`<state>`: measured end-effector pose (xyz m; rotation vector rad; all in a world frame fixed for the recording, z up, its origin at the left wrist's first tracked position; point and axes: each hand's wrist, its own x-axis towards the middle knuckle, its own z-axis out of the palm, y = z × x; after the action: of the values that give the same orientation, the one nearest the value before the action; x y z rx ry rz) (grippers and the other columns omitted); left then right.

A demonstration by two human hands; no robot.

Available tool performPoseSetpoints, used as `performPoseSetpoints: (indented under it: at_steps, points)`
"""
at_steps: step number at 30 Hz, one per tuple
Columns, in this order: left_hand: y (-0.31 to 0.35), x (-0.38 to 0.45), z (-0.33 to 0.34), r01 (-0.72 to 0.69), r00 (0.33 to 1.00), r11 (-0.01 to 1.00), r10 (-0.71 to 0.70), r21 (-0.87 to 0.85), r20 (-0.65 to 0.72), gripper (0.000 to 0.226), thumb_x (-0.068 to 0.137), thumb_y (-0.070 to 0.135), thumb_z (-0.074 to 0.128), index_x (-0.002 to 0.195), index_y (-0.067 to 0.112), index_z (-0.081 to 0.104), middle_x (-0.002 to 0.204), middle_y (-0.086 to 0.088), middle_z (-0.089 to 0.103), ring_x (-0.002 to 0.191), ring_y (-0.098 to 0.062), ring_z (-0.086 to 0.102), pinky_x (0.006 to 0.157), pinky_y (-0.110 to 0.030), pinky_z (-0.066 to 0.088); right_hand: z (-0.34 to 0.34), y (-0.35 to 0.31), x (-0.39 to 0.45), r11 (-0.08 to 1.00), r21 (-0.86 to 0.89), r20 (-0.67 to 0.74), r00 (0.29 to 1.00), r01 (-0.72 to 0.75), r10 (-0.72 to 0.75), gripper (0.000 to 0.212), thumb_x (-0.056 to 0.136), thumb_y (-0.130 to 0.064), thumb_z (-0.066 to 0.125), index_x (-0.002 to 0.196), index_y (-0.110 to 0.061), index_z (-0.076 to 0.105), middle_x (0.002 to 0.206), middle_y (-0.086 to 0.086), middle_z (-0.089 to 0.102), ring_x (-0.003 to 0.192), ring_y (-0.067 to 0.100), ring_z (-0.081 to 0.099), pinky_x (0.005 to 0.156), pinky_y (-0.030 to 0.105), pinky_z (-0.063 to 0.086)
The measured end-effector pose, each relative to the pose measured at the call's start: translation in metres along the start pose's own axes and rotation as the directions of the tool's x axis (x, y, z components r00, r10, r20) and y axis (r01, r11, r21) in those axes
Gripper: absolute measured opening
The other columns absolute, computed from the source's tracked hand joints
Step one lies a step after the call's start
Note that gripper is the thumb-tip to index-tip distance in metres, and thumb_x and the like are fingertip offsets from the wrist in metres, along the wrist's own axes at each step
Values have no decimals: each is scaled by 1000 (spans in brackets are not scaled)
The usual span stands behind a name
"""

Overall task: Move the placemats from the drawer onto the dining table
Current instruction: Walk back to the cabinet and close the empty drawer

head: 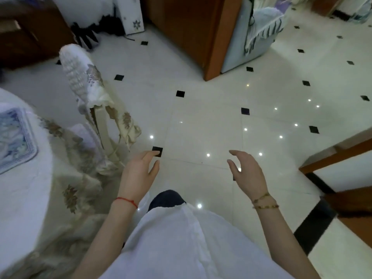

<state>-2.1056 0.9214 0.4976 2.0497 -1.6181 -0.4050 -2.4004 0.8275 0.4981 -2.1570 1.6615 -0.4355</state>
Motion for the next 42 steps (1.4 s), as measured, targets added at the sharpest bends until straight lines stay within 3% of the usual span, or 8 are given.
performPoseSetpoints:
  at_steps: [2,5,7,10,19,25,35,42]
  points:
    - [-5,26,5,72,997,997,-72,-1,-7,31,92,21,58,122,14,62,116,-7,66,101,-23,63,85,-28,47,6,-3,46,999,16,50,998,48,-48,33,95,-25,55,125,-13,57,120,3,62,113,20,55,93,23,39]
    - [-19,67,14,174,985,985,-174,-16,-15,31,92,21,57,122,14,61,113,-7,65,85,-22,64,76,-28,49,24,-11,110,993,16,132,984,117,-118,34,95,-25,54,127,-13,56,122,3,61,115,19,54,95,18,32]
    - [-32,101,18,213,977,977,-213,-11,-24,31,92,20,57,122,14,61,112,-7,65,88,-23,64,77,-31,51,39,-17,155,989,24,173,973,148,-150,35,96,-26,53,128,-14,56,124,2,60,116,17,53,94,16,31]
    - [-54,164,14,244,968,970,-244,-8,-57,31,93,20,56,123,13,61,116,-7,65,100,-23,62,84,-31,49,59,-36,230,983,27,199,962,183,-185,34,96,-26,52,128,-15,56,124,2,60,116,17,52,92,15,30]
    - [-126,386,-51,212,962,977,-204,24,-182,26,90,15,61,116,11,65,109,-7,68,91,-22,66,81,-23,46,89,-147,483,949,48,165,935,310,-314,32,96,-25,54,126,-14,58,123,3,62,115,18,53,94,18,33]
    - [-191,498,-75,304,933,953,-298,0,-203,26,91,18,60,116,13,64,110,-8,67,98,-24,63,87,-29,47,127,-204,609,937,61,228,909,345,-349,32,96,-26,53,126,-16,57,124,1,61,116,17,53,93,19,35]
    - [-296,692,-105,460,843,888,-434,8,-317,23,90,18,61,113,14,66,108,-3,70,98,-23,66,85,-29,48,206,-309,859,881,98,330,820,463,-467,34,96,-26,53,127,-12,57,125,3,61,115,18,54,95,17,34]
    - [-371,813,-168,575,711,817,-524,-42,-469,24,90,15,62,113,11,67,106,-6,70,96,-24,66,84,-30,49,246,-441,1031,752,110,339,687,650,-643,33,95,-25,54,126,-11,57,122,3,62,115,19,54,95,19,35]
